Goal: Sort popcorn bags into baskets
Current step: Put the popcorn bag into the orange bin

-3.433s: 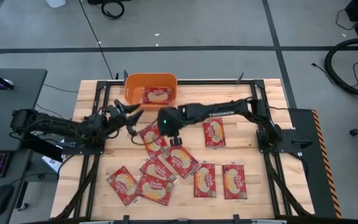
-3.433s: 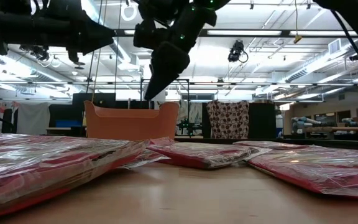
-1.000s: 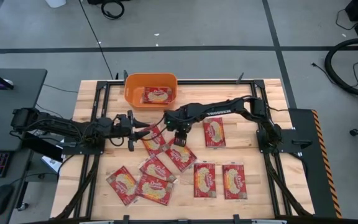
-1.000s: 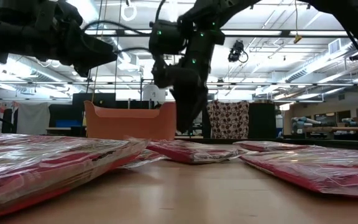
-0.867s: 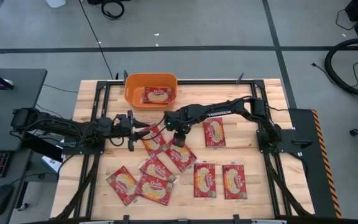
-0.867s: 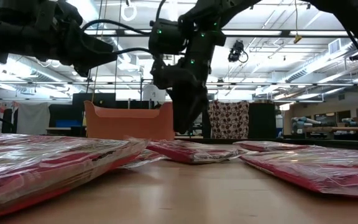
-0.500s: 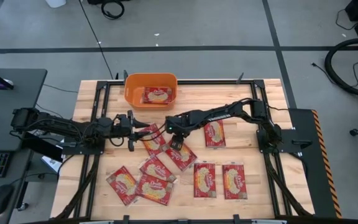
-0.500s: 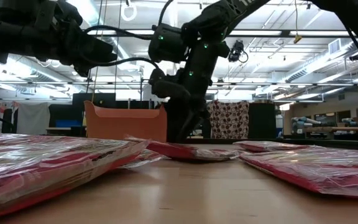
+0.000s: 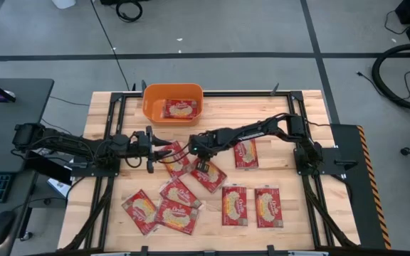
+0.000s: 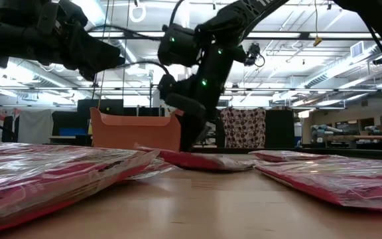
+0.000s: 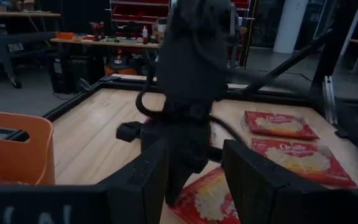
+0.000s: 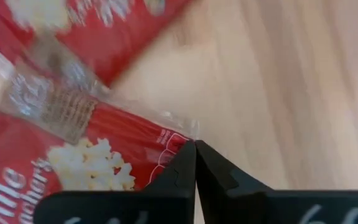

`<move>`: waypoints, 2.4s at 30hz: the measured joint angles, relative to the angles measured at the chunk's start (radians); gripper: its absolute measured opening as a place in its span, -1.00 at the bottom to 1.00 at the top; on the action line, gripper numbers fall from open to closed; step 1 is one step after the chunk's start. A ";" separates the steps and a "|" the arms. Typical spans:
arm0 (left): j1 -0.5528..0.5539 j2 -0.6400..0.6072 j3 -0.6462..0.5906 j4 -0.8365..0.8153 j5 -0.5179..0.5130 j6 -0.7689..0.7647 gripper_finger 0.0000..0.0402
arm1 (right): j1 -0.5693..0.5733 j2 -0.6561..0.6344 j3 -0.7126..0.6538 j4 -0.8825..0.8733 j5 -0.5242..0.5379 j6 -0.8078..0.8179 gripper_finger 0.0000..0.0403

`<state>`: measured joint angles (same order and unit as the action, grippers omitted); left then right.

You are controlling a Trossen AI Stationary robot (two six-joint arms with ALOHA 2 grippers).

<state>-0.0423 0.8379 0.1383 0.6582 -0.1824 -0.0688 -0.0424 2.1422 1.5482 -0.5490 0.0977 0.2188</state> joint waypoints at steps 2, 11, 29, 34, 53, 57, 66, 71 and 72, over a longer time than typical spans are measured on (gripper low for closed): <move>0.000 0.000 0.000 0.000 0.001 0.002 -0.22 | 0.000 0.000 0.031 -0.009 0.016 -0.035 -0.95; 0.000 0.000 0.000 -0.068 -0.056 -0.061 -0.21 | -0.006 -0.002 0.234 -0.175 0.119 -0.191 -0.98; -0.001 0.013 0.000 -0.132 -0.075 -0.021 -0.10 | 0.212 -0.001 0.140 0.059 0.174 -0.218 -0.47; -0.001 0.013 0.000 -0.132 -0.076 -0.030 -0.10 | 0.226 -0.001 0.070 0.189 0.173 -0.194 -0.22; 0.000 0.013 0.000 -0.132 -0.076 -0.023 -0.10 | 0.142 -0.001 -0.195 0.596 0.051 -0.290 0.23; 0.000 0.013 0.000 -0.131 -0.076 -0.022 -0.10 | 0.126 -0.001 -0.260 0.686 0.023 -0.347 0.16; 0.000 0.013 0.000 -0.132 -0.076 0.001 -0.10 | 0.095 -0.003 -0.294 0.676 0.039 -0.354 -0.39; 0.000 0.013 0.000 -0.132 -0.076 0.003 -0.10 | 0.092 -0.004 -0.294 0.665 0.031 -0.355 -0.86; 0.000 0.013 0.000 -0.132 -0.076 0.002 -0.10 | 0.092 -0.005 -0.294 0.664 0.031 -0.359 -0.92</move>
<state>-0.0425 0.8509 0.1383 0.5262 -0.2584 -0.0664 0.0498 2.1373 1.2545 0.1146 0.1286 -0.1397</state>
